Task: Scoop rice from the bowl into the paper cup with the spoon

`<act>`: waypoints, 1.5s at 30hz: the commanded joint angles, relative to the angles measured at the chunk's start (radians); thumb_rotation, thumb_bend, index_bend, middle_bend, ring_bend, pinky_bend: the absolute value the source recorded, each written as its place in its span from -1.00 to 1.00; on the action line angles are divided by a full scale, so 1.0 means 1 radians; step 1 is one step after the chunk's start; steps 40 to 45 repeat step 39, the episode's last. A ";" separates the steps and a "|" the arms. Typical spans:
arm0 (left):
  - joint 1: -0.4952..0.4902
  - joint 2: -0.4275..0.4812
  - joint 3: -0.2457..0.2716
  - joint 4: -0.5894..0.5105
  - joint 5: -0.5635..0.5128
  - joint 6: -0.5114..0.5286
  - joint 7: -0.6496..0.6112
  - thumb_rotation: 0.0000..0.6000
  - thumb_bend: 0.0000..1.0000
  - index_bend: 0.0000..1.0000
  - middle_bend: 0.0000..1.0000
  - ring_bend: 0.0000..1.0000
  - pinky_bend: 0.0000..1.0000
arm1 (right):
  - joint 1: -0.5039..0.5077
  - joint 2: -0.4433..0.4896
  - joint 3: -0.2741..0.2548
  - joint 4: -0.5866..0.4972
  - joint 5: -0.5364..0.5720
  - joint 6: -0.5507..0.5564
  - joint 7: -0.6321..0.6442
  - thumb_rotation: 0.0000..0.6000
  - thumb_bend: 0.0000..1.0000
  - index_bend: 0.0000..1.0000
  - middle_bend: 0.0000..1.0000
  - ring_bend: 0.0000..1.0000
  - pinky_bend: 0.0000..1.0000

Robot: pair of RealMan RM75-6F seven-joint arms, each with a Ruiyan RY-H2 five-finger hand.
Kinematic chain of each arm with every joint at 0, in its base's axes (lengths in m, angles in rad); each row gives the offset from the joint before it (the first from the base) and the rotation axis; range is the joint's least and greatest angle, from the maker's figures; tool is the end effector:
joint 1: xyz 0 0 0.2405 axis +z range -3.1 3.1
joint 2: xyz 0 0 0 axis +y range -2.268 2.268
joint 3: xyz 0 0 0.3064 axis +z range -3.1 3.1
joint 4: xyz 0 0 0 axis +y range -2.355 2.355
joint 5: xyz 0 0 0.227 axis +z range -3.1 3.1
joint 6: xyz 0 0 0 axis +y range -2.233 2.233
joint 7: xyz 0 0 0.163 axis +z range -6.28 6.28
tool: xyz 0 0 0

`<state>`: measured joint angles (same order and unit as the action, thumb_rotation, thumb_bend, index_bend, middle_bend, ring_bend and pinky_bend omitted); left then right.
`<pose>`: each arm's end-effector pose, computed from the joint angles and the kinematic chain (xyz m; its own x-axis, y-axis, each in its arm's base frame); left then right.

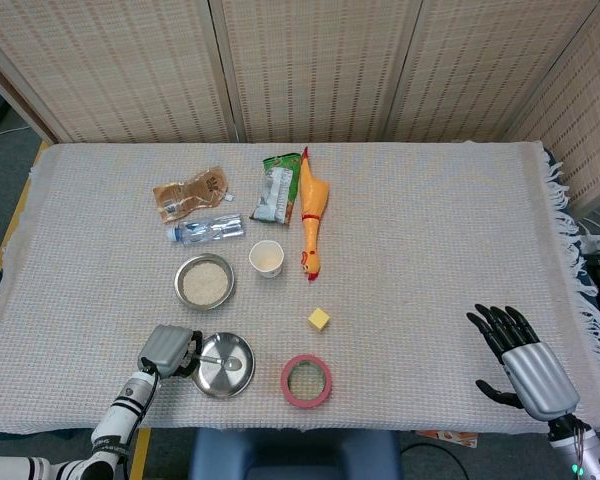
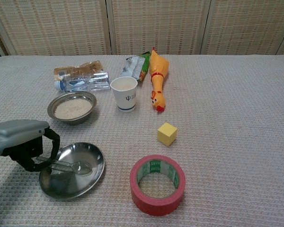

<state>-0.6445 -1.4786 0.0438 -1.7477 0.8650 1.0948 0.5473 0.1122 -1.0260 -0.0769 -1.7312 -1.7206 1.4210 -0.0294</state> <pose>-0.2407 0.3016 -0.0444 0.4615 0.4894 0.7399 0.8863 -0.2179 -0.4087 -0.3221 -0.1773 0.1474 0.4329 -0.1709 0.8851 -0.8889 -0.2442 0.3876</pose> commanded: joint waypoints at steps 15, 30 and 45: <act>0.073 0.149 -0.013 -0.149 0.181 0.080 -0.122 1.00 -0.25 -1.00 1.00 1.00 1.00 | -0.007 0.003 -0.001 0.000 -0.006 0.013 0.000 1.00 -0.80 -1.00 -1.00 -1.00 -1.00; 0.496 0.318 0.155 0.047 0.759 0.629 -0.638 1.00 -0.27 -1.00 -0.98 -0.99 -0.55 | -0.022 -0.021 0.010 -0.001 0.001 0.035 -0.062 1.00 -0.80 -1.00 -1.00 -1.00 -1.00; 0.532 0.280 0.086 0.148 0.775 0.653 -0.575 1.00 -0.27 -1.00 -1.00 -1.00 -0.81 | -0.020 -0.040 0.011 0.000 0.002 0.022 -0.099 1.00 -0.80 -1.00 -1.00 -1.00 -1.00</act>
